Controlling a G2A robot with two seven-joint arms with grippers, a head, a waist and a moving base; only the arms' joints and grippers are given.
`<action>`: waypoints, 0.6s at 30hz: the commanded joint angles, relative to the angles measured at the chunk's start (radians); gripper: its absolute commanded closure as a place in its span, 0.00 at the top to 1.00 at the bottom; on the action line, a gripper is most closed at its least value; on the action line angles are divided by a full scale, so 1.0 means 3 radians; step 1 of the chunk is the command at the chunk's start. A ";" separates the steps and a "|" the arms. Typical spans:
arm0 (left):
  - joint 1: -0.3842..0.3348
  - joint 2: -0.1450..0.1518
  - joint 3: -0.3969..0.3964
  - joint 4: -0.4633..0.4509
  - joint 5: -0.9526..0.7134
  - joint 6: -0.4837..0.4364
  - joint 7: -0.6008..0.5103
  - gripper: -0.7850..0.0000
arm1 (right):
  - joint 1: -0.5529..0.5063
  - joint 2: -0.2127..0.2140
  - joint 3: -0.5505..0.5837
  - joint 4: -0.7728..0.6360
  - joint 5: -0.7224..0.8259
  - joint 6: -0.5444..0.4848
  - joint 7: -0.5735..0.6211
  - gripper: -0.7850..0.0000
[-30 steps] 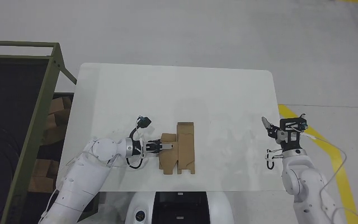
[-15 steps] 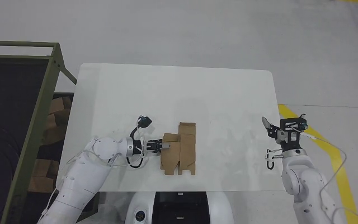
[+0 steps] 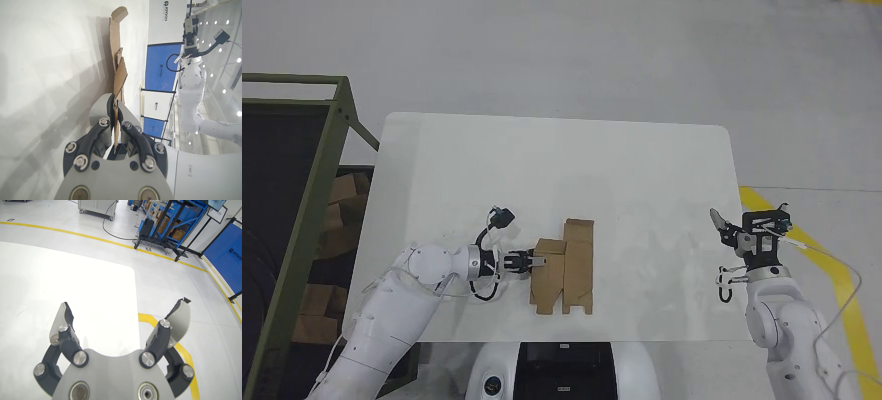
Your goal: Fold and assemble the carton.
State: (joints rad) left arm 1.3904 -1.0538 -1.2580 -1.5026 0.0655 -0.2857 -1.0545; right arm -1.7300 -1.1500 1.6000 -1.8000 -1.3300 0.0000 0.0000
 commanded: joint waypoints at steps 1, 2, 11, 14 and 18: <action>-0.0001 0.0003 0.0007 0.0002 -0.0028 -0.0011 -0.0003 0.00 | 0.0000 0.0000 0.0000 0.0000 0.0000 0.0000 0.0000 1.00; -0.0001 0.0004 0.0011 0.0004 -0.0057 -0.0022 -0.0007 0.00 | 0.0000 0.0000 0.0000 0.0000 0.0000 0.0000 0.0000 1.00; 0.0003 0.0028 -0.0035 0.0031 -0.0315 -0.0229 -0.0078 0.00 | 0.0000 0.0000 0.0000 0.0000 0.0000 0.0000 0.0000 1.00; 0.0020 0.0042 -0.0075 0.0032 -0.0400 -0.0314 -0.0113 0.00 | 0.0000 0.0000 0.0000 0.0000 0.0000 0.0000 0.0000 1.00; 0.0051 0.0060 -0.0121 0.0008 -0.0455 -0.0402 -0.0119 0.00 | 0.0000 0.0000 0.0000 0.0000 0.0000 0.0000 0.0000 1.00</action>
State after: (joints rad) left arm 1.4026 -1.0371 -1.2912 -1.4973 -0.0664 -0.3982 -1.0917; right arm -1.7300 -1.1500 1.6000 -1.8000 -1.3300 0.0000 0.0000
